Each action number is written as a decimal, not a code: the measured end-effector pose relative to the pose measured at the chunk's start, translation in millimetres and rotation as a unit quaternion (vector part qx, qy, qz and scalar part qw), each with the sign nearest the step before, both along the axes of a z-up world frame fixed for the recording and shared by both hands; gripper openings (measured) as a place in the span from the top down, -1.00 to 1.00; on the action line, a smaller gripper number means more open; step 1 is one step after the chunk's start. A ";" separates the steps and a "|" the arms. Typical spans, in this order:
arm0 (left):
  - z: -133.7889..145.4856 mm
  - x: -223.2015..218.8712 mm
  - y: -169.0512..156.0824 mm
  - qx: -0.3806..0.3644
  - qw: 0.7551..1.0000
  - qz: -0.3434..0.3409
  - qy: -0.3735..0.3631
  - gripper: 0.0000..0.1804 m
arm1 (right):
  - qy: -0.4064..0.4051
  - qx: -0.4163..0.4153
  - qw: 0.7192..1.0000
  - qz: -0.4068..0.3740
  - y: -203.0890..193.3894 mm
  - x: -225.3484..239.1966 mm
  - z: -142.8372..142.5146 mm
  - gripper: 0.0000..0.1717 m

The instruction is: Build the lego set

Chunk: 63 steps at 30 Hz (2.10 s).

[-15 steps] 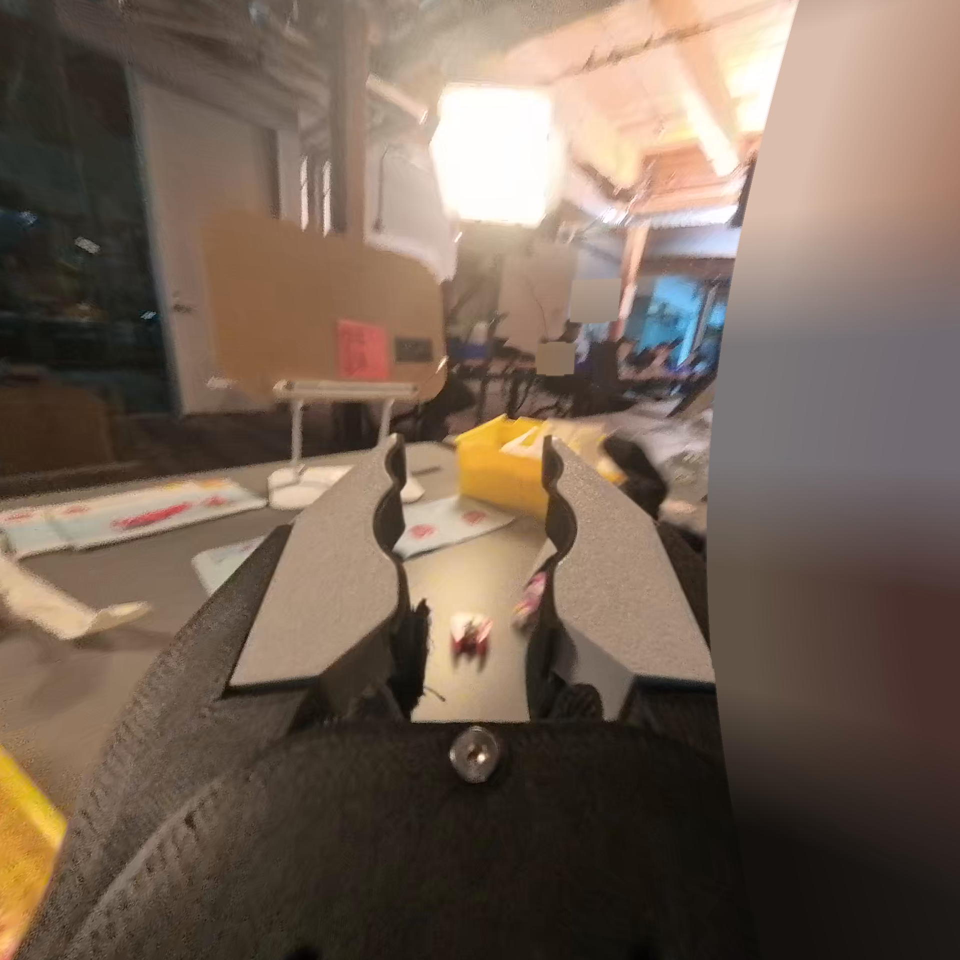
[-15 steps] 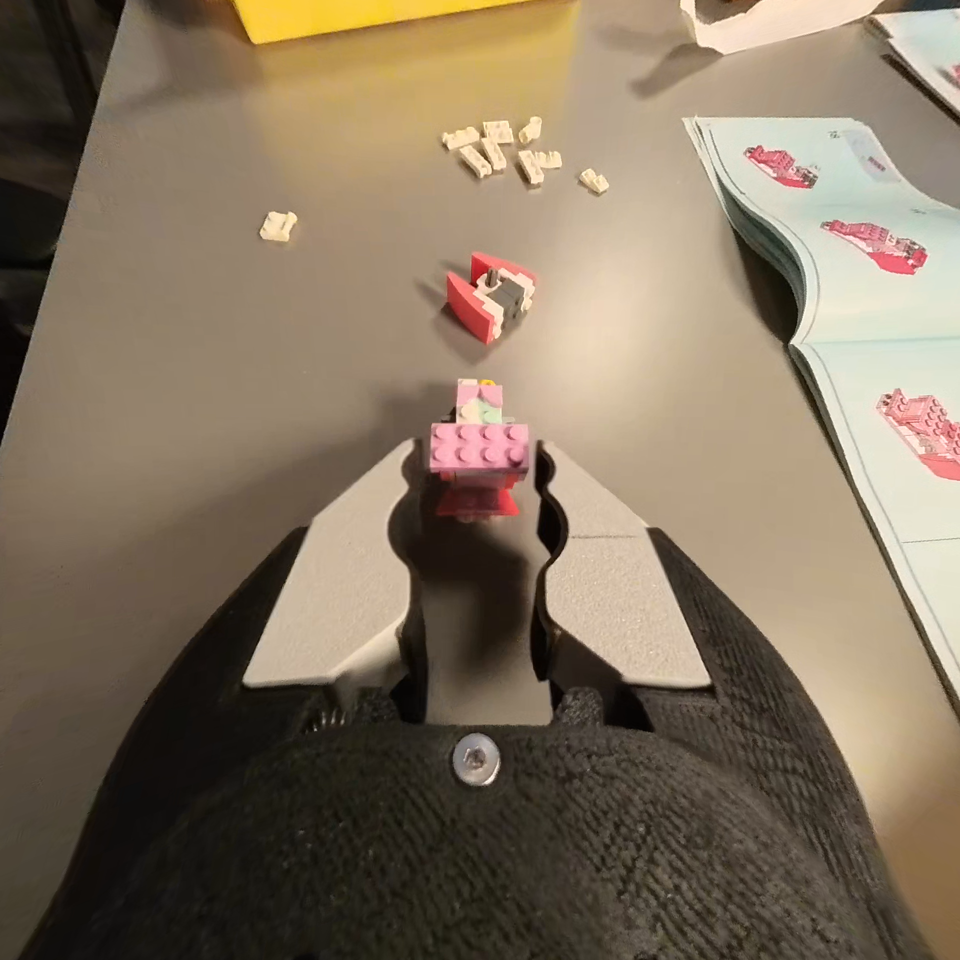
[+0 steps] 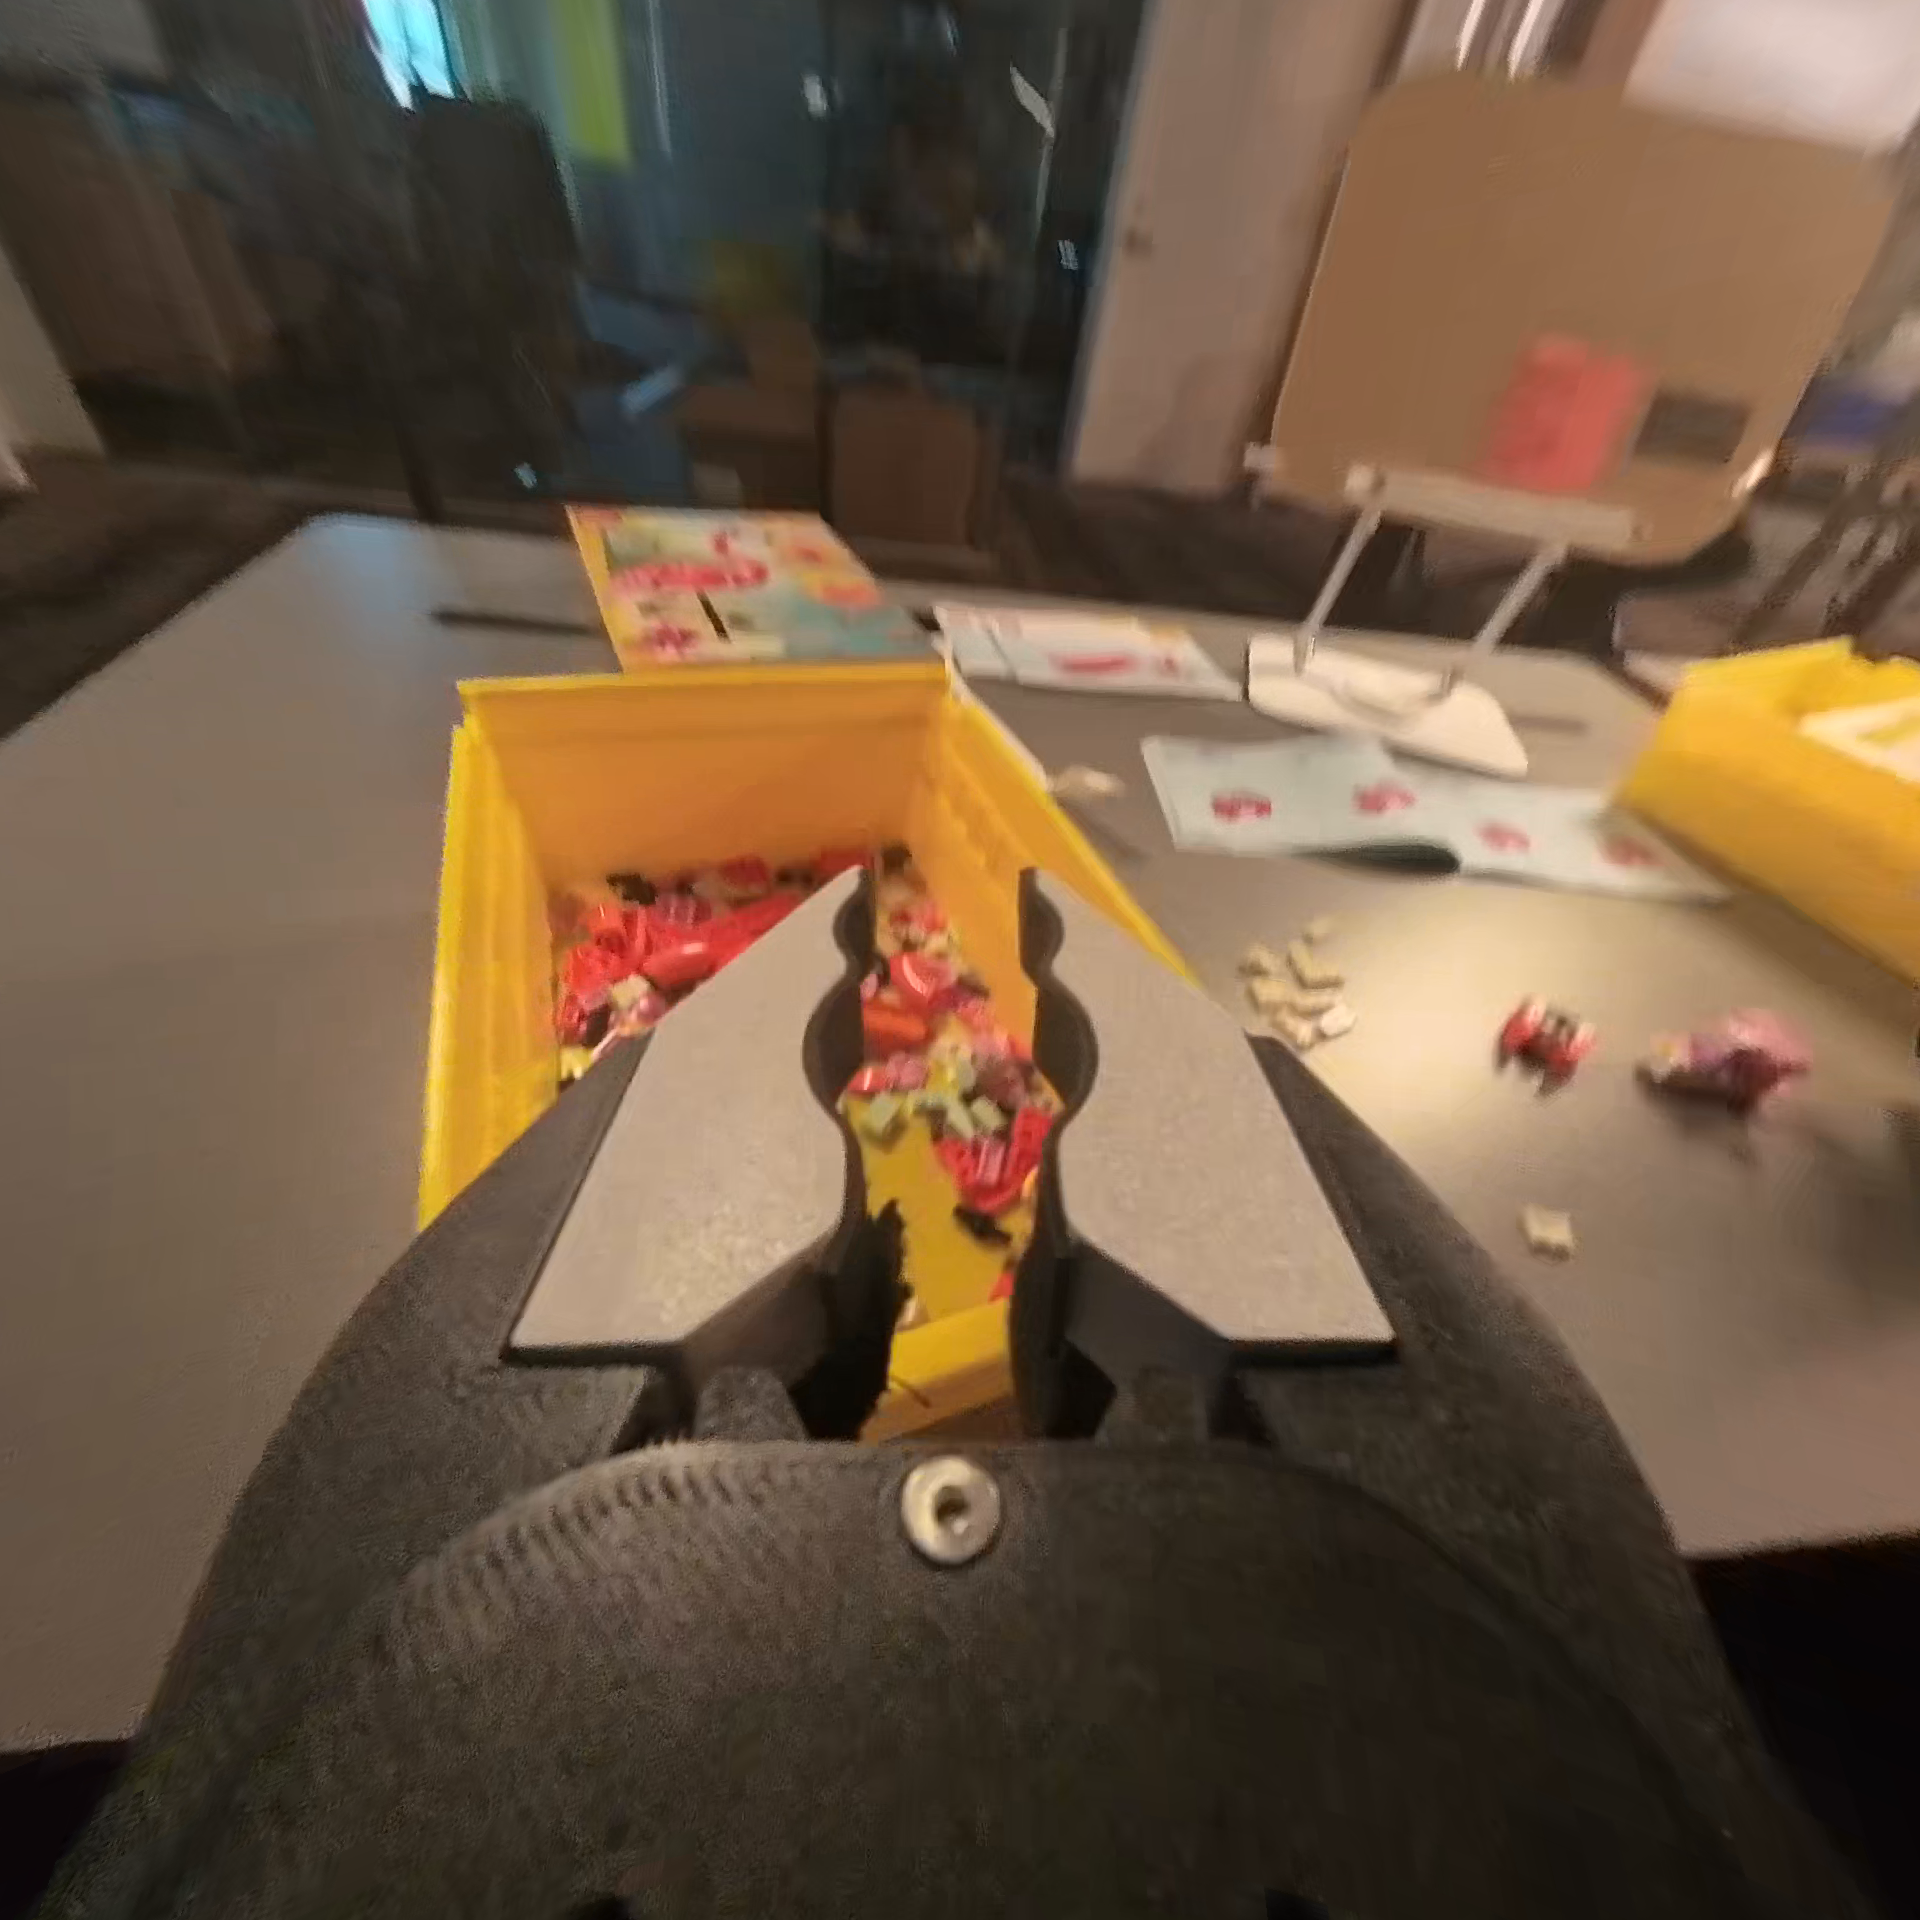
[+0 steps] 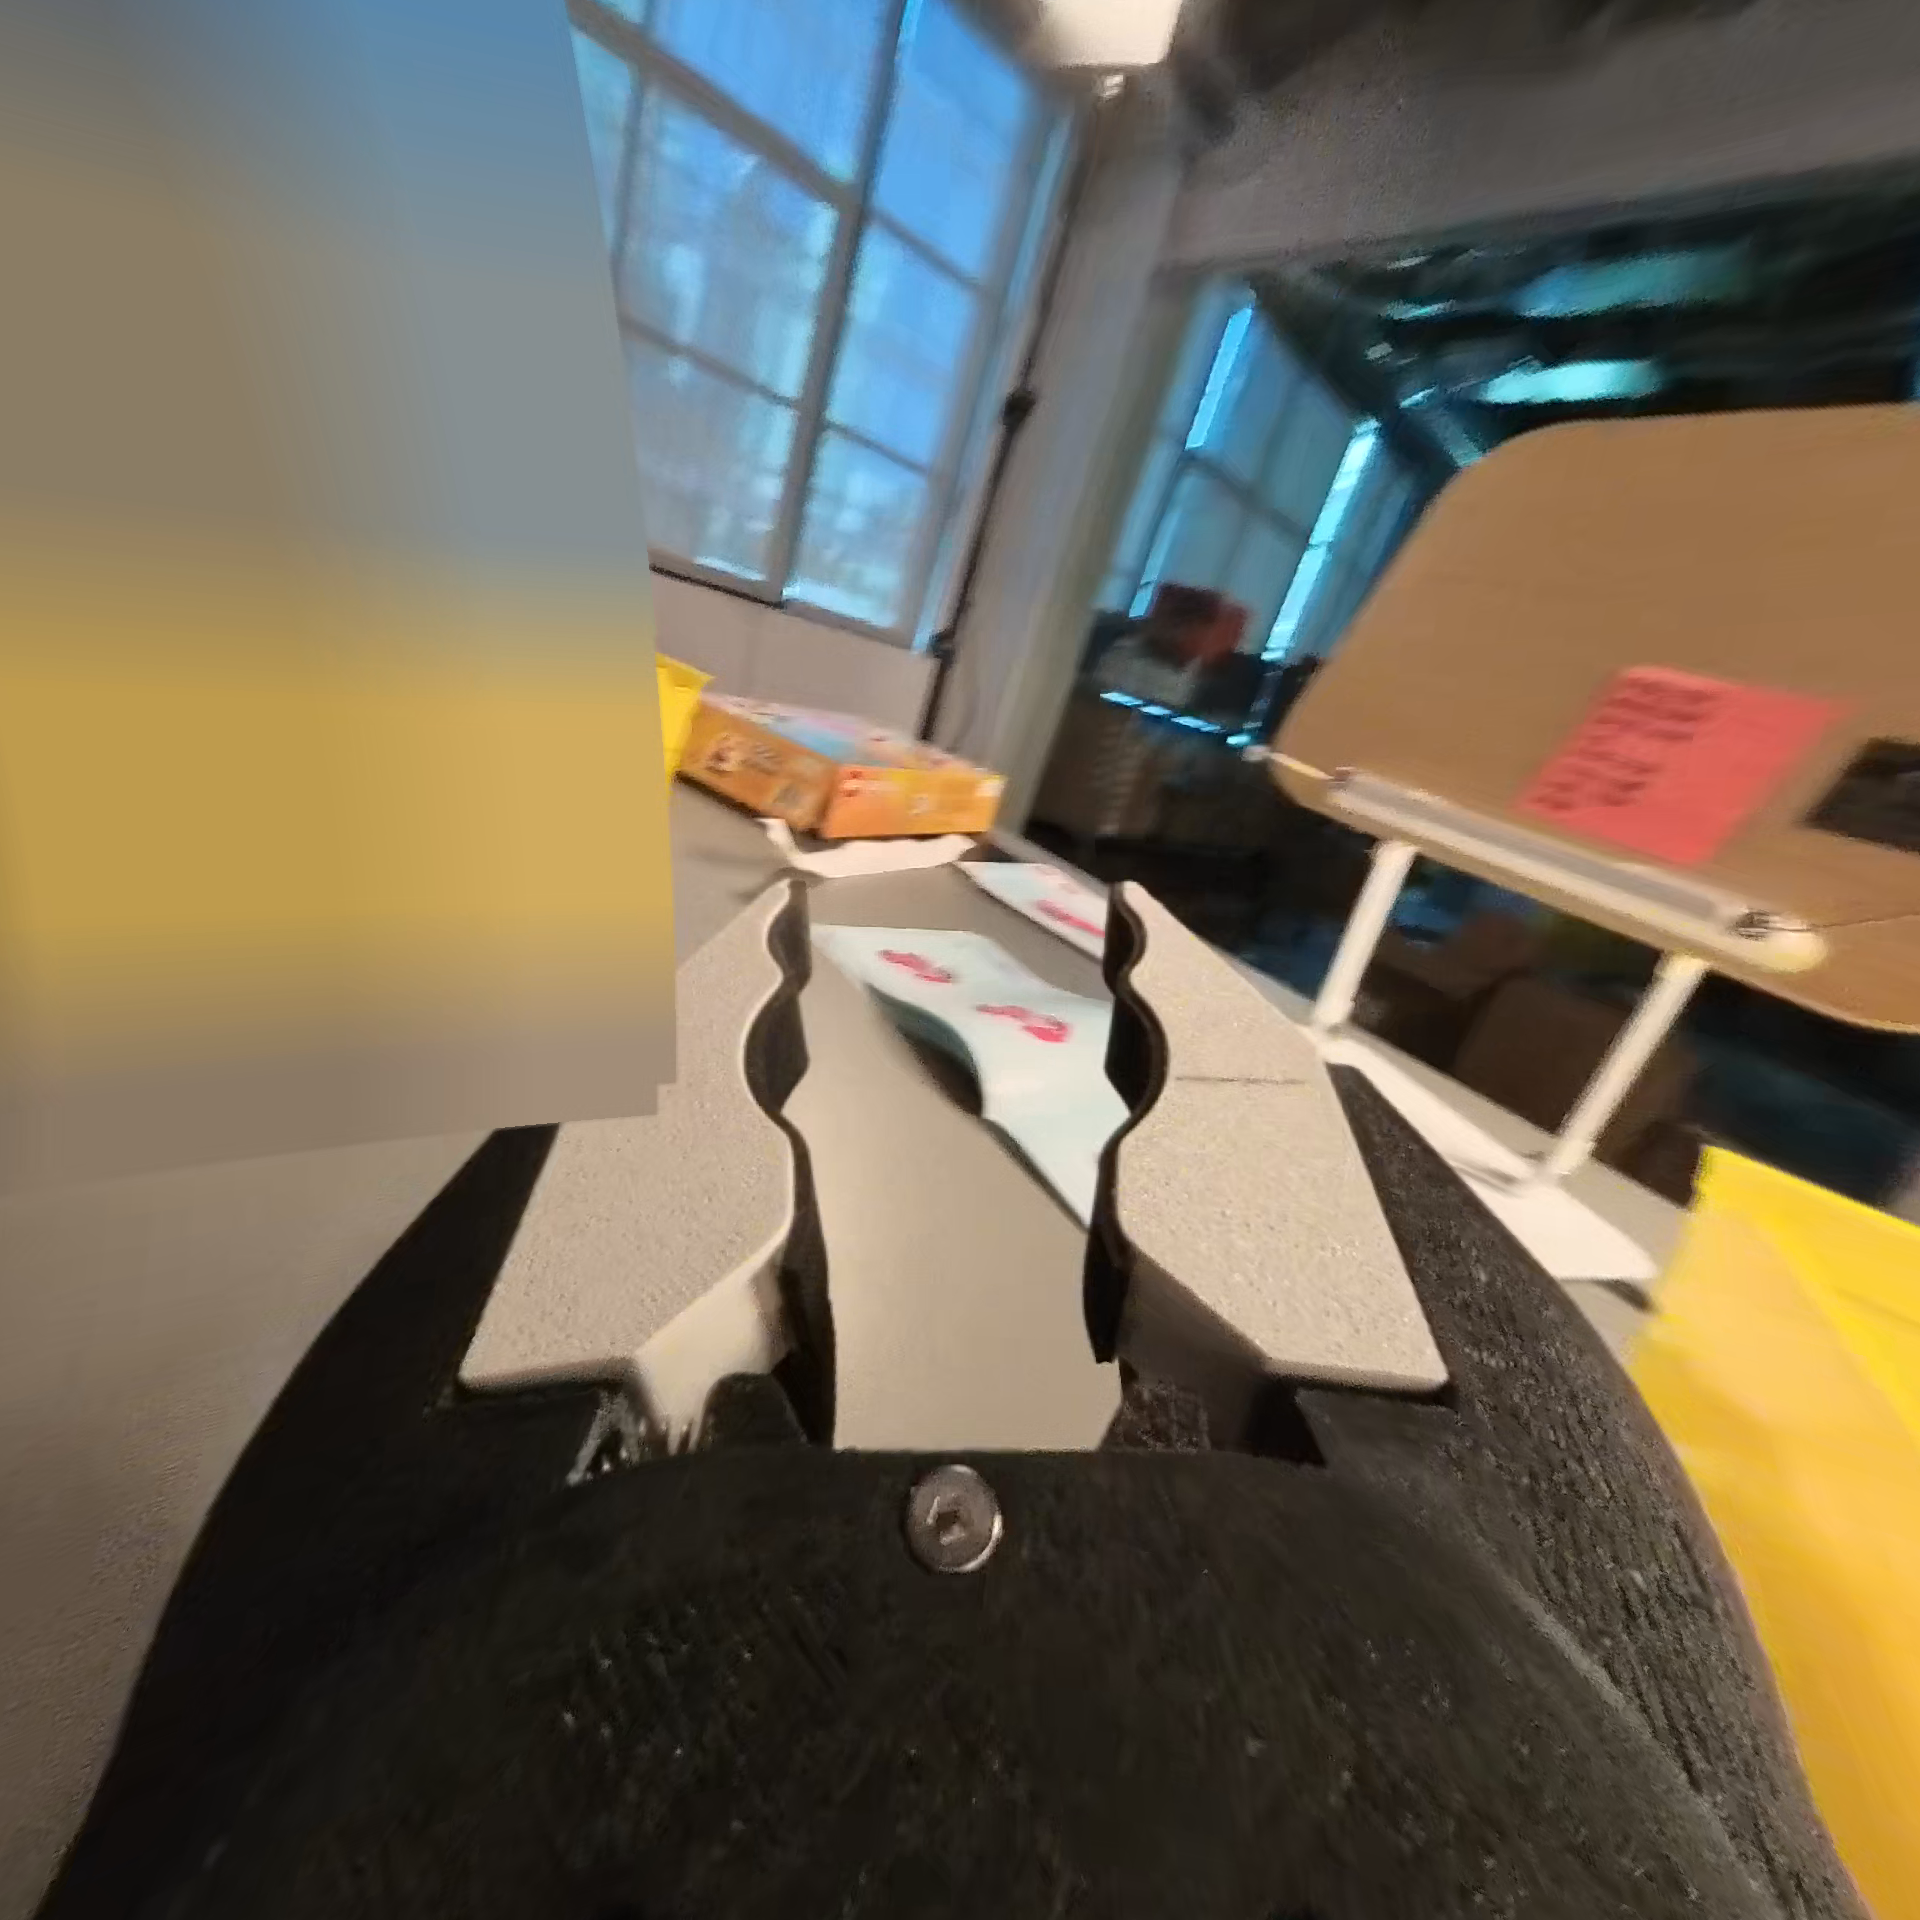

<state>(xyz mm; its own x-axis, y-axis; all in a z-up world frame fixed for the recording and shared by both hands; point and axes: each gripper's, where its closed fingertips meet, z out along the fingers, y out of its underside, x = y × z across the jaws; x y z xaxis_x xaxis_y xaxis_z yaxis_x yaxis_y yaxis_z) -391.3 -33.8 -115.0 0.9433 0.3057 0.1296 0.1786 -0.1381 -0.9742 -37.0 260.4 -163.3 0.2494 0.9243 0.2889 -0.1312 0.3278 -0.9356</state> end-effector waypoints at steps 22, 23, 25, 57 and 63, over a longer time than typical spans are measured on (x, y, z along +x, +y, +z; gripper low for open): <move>-151.1 -35.2 80.0 -0.517 0.806 -0.288 0.030 0.74 | 0.005 -0.001 0.964 -0.265 75.6 27.7 -11.5 0.58; -154.3 -36.9 83.8 -0.519 0.803 -0.292 0.035 0.73 | 0.005 -0.002 0.963 -0.268 76.6 28.4 -11.7 0.59; -157.6 -42.9 94.1 -0.516 0.805 -0.290 0.049 0.69 | 0.009 0.000 0.959 -0.282 79.3 32.3 -9.9 0.62; -147.3 -70.5 168.0 -0.442 0.797 -0.378 0.163 0.61 | -0.003 0.027 0.943 -0.333 86.9 38.8 -10.1 0.75; -154.7 -53.5 178.8 -0.428 0.768 -0.456 0.139 0.69 | -0.008 0.025 0.942 -0.335 88.3 38.5 -12.0 0.76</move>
<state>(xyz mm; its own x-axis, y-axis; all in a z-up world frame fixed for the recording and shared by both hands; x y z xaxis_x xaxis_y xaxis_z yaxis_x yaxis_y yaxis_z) -444.8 145.1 -269.8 0.7709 -0.6369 0.0048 -0.5701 -0.6934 -0.4407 1.5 348.7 -175.2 0.7677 0.5457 0.3358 0.1344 0.3752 -0.9171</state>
